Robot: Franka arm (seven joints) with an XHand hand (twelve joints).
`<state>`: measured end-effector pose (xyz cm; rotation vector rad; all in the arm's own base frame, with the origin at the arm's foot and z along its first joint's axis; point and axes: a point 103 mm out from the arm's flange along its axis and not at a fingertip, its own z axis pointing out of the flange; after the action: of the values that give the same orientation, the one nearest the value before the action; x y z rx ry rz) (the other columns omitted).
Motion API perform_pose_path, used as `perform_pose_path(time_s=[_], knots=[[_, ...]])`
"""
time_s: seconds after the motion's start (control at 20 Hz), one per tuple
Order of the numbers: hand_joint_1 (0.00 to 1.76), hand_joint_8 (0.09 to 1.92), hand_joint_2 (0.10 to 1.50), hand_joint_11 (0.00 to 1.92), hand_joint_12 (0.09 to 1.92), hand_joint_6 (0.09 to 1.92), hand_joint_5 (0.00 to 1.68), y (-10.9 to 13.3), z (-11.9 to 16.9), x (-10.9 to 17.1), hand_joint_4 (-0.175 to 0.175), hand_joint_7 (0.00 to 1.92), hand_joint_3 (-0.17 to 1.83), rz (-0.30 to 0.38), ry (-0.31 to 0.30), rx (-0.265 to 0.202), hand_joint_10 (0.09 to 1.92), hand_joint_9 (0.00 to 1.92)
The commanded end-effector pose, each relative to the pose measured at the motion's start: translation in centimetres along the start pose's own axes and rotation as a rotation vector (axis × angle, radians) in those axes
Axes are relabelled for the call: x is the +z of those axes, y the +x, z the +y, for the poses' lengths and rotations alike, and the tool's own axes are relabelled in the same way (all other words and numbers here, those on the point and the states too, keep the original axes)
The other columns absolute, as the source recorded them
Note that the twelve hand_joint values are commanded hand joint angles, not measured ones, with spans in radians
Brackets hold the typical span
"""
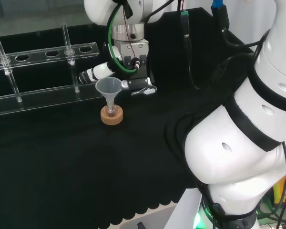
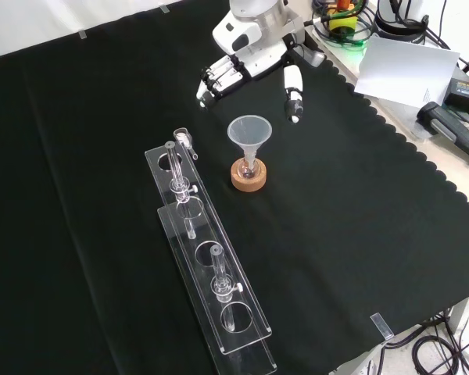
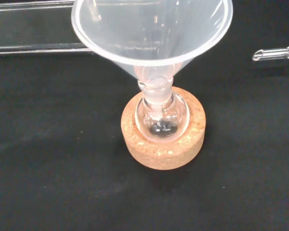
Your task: Pick up the weighing funnel.
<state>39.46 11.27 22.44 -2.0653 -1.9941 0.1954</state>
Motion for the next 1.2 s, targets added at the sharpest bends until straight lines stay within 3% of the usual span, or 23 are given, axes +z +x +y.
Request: perform_pose_path(time_s=[0.05,0.45,0.8,1.2], knots=[[0.18,0.09,0.52,0.00,0.62,0.09,0.00,0.0,-0.1,0.2,-0.057,0.06,-0.01,-0.008,-0.003,0.016,0.35,0.00],[0.19,0.09,0.53,0.00,0.64,0.09,0.00,0.9,-0.3,-1.1,-0.060,0.07,-0.01,0.005,-0.027,0.012,0.39,0.00],[0.25,0.12,0.61,0.00,0.70,0.09,0.00,1.3,-0.9,-3.8,-0.070,0.10,0.02,0.086,-0.072,0.031,0.54,0.00],[0.31,0.44,0.67,0.00,0.94,0.09,0.00,-1.0,0.7,-6.7,-0.077,0.08,0.02,0.064,-0.138,0.081,0.79,0.00]])
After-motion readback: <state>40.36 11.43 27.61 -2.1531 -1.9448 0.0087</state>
